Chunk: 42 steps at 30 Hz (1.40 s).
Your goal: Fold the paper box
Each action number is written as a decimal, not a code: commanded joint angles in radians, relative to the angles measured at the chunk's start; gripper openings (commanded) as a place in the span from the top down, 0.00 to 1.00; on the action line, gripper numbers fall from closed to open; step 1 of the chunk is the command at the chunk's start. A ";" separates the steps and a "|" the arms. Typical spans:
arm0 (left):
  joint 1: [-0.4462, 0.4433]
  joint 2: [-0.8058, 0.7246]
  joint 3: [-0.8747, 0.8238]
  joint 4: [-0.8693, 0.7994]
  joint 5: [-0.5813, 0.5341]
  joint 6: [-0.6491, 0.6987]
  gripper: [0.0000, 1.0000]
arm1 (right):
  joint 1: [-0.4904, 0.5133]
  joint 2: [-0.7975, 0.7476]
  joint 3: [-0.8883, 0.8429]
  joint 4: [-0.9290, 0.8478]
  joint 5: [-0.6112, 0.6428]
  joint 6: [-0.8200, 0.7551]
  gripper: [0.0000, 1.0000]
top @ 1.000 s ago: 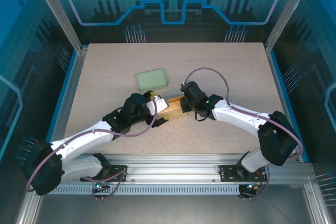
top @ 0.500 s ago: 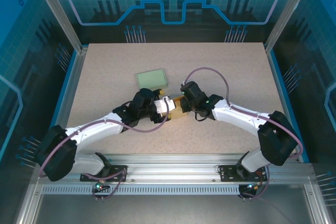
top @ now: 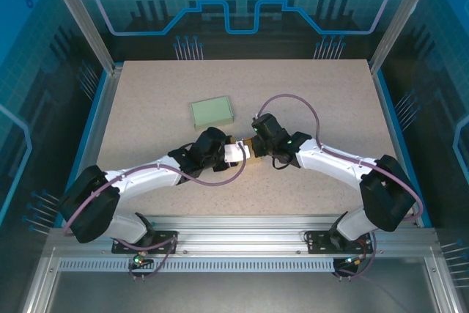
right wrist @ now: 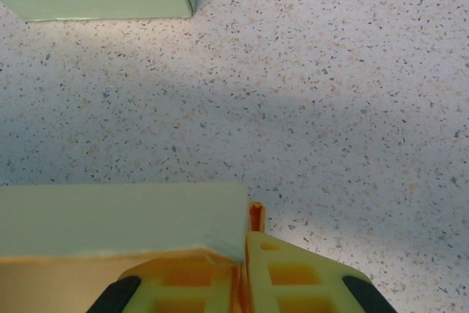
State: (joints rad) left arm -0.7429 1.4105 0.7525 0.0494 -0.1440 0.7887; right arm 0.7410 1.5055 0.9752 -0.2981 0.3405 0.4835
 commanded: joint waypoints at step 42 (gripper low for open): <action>-0.028 0.147 0.048 -0.043 -0.070 -0.036 0.75 | -0.275 0.060 0.128 -0.135 -0.396 0.024 0.53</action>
State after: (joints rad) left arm -0.7643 1.5150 0.8108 0.1162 -0.2073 0.7601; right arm 0.4862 1.5444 1.1004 -0.4335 -0.0181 0.5201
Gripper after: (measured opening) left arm 0.253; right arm 0.476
